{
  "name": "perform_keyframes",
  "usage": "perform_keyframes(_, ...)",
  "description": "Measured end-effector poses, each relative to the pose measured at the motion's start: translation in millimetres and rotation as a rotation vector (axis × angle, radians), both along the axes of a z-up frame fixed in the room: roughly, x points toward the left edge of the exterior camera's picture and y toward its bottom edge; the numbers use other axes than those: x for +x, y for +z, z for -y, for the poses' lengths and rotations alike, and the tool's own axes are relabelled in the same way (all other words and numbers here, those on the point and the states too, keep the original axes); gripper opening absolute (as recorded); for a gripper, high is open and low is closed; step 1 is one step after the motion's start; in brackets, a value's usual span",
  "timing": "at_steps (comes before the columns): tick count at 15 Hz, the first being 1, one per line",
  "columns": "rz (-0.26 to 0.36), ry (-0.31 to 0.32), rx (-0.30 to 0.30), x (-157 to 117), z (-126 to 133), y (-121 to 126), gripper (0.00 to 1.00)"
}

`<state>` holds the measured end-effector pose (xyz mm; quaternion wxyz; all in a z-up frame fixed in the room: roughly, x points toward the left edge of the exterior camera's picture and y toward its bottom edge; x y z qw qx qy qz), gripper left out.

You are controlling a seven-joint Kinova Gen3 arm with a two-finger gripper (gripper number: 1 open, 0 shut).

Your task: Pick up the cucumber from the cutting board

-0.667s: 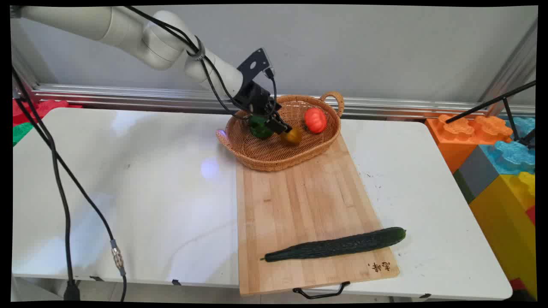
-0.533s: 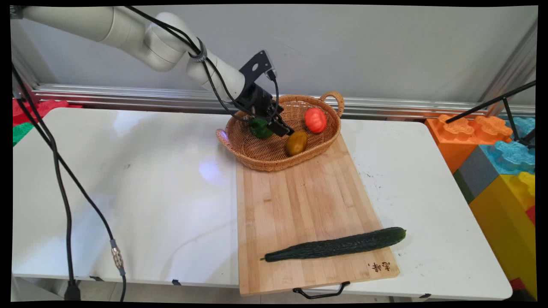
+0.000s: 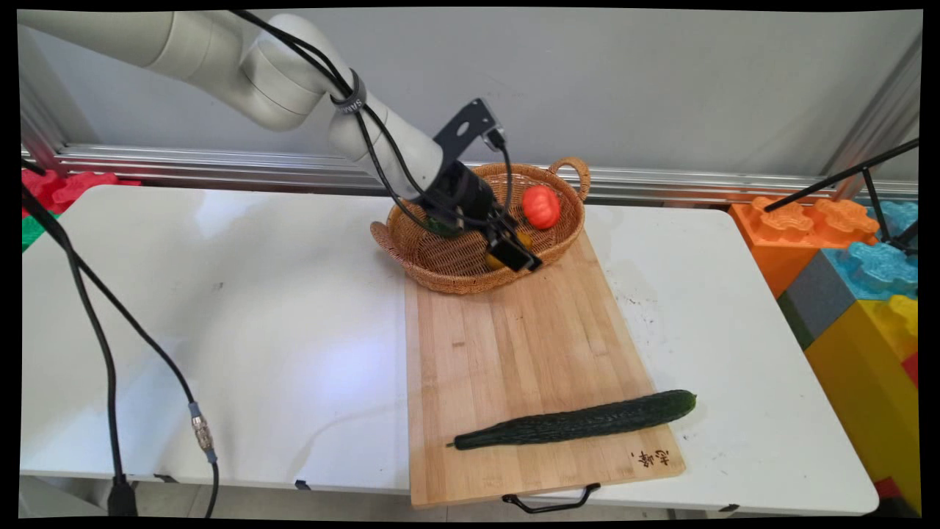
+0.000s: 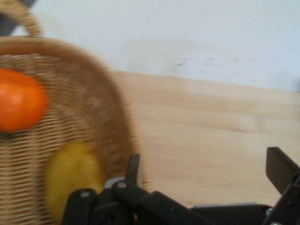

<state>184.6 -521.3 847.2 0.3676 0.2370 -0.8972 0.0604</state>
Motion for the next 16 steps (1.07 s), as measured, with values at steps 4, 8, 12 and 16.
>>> perform_keyframes(4, 0.001, -0.057, 0.066, -27, -37, 8, 1.00)
perform_keyframes(8, 0.020, -0.153, 0.135, -55, -71, 4, 1.00)
perform_keyframes(12, 0.050, -0.232, 0.156, -78, -87, -10, 1.00)
perform_keyframes(16, 0.098, -0.258, 0.160, -96, -92, -35, 1.00)
